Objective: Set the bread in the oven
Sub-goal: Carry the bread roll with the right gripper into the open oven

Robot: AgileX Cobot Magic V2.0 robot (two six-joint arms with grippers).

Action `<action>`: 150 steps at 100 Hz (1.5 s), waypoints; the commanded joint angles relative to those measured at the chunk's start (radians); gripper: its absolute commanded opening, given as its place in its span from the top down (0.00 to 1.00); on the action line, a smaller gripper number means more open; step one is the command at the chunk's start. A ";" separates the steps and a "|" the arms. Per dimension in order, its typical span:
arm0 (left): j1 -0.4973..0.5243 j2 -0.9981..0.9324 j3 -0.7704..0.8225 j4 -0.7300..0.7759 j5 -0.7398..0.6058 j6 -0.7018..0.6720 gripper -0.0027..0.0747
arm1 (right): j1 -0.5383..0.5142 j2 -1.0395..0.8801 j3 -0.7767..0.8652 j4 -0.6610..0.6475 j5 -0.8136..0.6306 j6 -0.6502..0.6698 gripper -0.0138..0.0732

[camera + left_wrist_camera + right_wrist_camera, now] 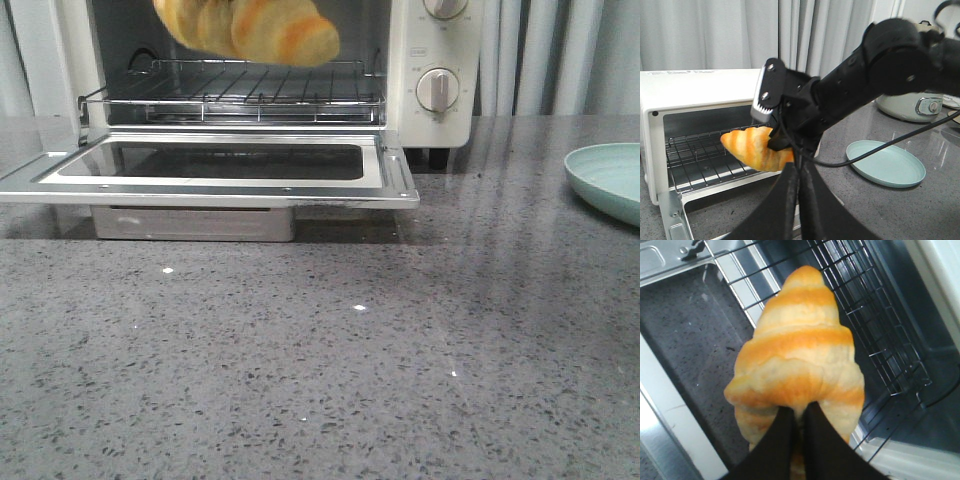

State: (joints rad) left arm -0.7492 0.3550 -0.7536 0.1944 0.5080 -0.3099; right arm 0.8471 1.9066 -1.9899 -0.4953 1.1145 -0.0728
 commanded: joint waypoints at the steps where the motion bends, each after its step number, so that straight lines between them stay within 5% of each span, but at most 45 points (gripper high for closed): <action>1: 0.002 0.007 -0.031 0.006 -0.071 -0.006 0.99 | -0.009 -0.034 -0.040 -0.081 -0.084 -0.007 0.92; 92: 0.002 0.007 -0.031 -0.010 -0.071 -0.006 0.99 | -0.118 0.073 -0.044 -0.124 -0.274 -0.007 0.91; 121: 0.002 0.006 -0.031 -0.020 -0.071 -0.006 0.99 | -0.118 0.073 -0.044 -0.124 -0.265 -0.007 0.51; 150: 0.002 -0.001 -0.031 -0.020 -0.071 -0.006 0.99 | -0.110 0.068 -0.044 -0.124 -0.261 -0.007 0.49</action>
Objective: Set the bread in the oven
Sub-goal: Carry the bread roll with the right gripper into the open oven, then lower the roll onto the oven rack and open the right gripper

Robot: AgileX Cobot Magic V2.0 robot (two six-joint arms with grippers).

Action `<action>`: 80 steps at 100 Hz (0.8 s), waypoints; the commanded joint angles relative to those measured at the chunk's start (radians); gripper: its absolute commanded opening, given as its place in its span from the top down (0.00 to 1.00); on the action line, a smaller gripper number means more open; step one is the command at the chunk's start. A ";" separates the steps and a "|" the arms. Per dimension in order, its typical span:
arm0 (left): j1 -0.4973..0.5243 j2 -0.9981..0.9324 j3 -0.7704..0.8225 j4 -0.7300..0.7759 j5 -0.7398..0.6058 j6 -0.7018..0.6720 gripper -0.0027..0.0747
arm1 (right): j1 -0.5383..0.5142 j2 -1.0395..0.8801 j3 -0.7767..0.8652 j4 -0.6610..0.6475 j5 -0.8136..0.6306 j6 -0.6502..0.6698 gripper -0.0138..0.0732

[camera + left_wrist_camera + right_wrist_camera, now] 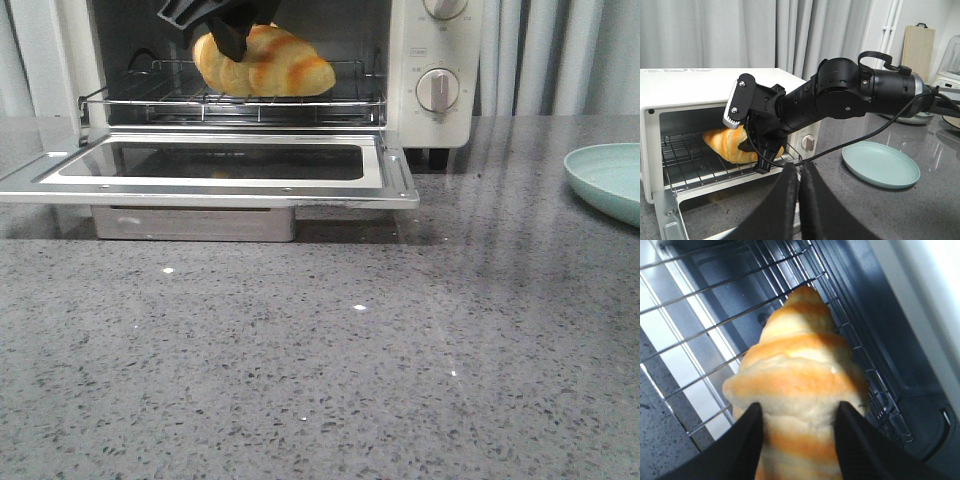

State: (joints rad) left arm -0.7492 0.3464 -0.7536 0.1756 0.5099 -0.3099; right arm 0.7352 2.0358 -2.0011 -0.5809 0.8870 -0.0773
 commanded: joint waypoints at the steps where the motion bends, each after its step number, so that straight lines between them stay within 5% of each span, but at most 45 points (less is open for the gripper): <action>1: 0.002 0.008 -0.031 -0.002 -0.073 -0.006 0.99 | 0.004 -0.064 -0.032 -0.039 -0.033 -0.003 0.49; 40: 0.002 0.008 -0.031 -0.011 -0.071 -0.006 0.99 | 0.017 -0.080 -0.032 -0.039 -0.017 0.002 0.48; 59: 0.002 0.008 -0.031 -0.015 -0.071 -0.006 0.99 | 0.017 -0.084 -0.032 -0.039 -0.012 0.002 0.35; 80: 0.002 0.008 -0.031 -0.015 -0.071 -0.006 0.99 | 0.017 -0.084 -0.032 -0.039 -0.004 0.002 0.34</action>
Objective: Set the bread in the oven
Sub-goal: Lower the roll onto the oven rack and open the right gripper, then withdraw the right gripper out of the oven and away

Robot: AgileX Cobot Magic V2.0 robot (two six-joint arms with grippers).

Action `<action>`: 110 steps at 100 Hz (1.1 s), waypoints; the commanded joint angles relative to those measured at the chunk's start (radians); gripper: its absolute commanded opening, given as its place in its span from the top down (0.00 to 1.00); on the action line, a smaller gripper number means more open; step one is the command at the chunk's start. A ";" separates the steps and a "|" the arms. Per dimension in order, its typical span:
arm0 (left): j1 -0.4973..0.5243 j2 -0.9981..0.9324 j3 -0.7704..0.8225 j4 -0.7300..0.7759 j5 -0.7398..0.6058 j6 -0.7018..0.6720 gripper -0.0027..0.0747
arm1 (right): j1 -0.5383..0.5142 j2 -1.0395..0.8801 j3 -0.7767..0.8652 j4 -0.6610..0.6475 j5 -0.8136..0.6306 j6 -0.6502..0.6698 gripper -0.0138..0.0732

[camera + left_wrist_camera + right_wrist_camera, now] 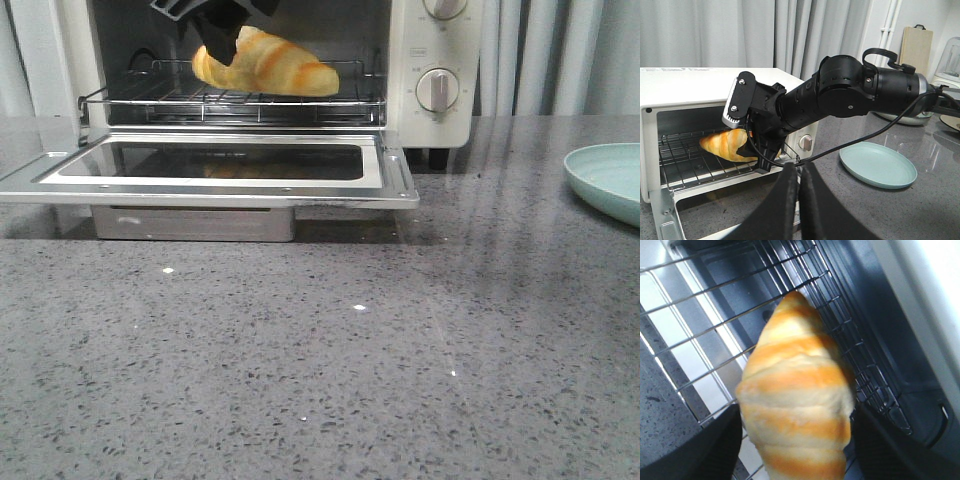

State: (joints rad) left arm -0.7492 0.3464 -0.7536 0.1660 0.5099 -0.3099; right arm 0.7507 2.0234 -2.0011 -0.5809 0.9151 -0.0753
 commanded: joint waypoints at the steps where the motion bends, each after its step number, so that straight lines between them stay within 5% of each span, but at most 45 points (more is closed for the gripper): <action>1: 0.002 0.008 -0.031 -0.006 -0.071 -0.006 0.99 | 0.001 -0.072 -0.032 -0.039 -0.031 0.000 0.34; 62: 0.027 -0.146 -0.031 0.019 0.041 -0.006 0.99 | 0.141 -0.178 -0.032 -0.039 0.150 0.023 0.34; 90: 0.275 -0.242 -0.031 -0.010 0.064 0.001 0.99 | 0.221 -0.230 -0.032 -0.037 0.346 0.089 0.34; 110: 0.504 -0.290 -0.029 -0.139 0.121 0.210 0.99 | 0.235 -0.266 -0.029 0.049 0.401 0.135 0.34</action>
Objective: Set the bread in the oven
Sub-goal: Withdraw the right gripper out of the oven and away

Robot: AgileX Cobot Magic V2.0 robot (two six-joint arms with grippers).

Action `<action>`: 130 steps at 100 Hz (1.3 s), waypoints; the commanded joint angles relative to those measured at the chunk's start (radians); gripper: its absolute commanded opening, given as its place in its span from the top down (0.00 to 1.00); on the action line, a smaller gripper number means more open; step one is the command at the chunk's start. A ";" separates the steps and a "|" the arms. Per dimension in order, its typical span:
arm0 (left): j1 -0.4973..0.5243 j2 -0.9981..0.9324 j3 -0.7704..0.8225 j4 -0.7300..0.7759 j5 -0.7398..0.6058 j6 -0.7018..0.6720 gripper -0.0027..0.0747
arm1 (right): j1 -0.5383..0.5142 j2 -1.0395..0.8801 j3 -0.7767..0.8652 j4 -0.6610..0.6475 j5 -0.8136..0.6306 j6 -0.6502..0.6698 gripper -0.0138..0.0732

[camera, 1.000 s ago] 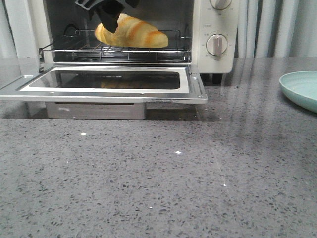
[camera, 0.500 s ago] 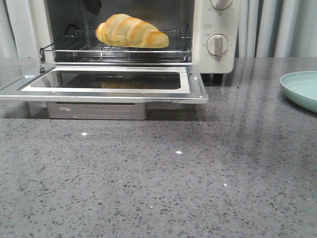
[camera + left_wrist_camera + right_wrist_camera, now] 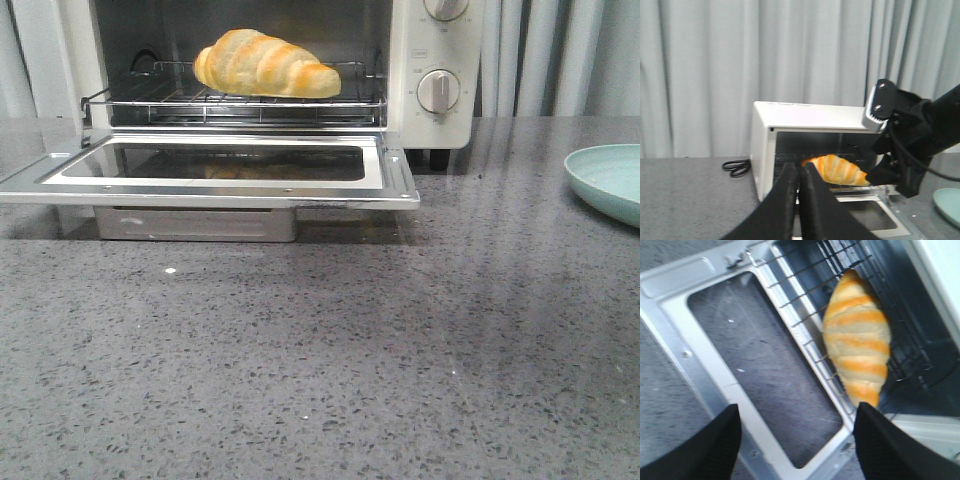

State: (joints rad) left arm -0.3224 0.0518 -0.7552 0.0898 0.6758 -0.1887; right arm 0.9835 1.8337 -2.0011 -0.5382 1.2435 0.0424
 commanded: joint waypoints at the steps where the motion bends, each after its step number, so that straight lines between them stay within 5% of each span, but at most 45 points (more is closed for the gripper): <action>1: 0.085 0.002 -0.028 -0.070 -0.043 0.094 0.99 | 0.002 -0.077 -0.029 0.013 0.072 0.018 0.34; 34: 0.291 -0.033 0.012 -0.083 -0.034 0.189 0.99 | 0.002 -0.142 0.013 0.023 0.072 0.030 0.34; 74: 0.291 -0.035 0.203 -0.203 -0.199 0.189 0.99 | -0.002 -0.359 0.406 -0.028 0.072 0.214 0.34; 130: 0.291 -0.035 0.465 -0.281 -0.458 0.189 0.99 | -0.002 -0.653 0.750 -0.030 0.072 0.416 0.34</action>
State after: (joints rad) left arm -0.0355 -0.0003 -0.2875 -0.1609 0.3291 0.0000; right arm 0.9852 1.2420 -1.2656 -0.5183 1.2503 0.4283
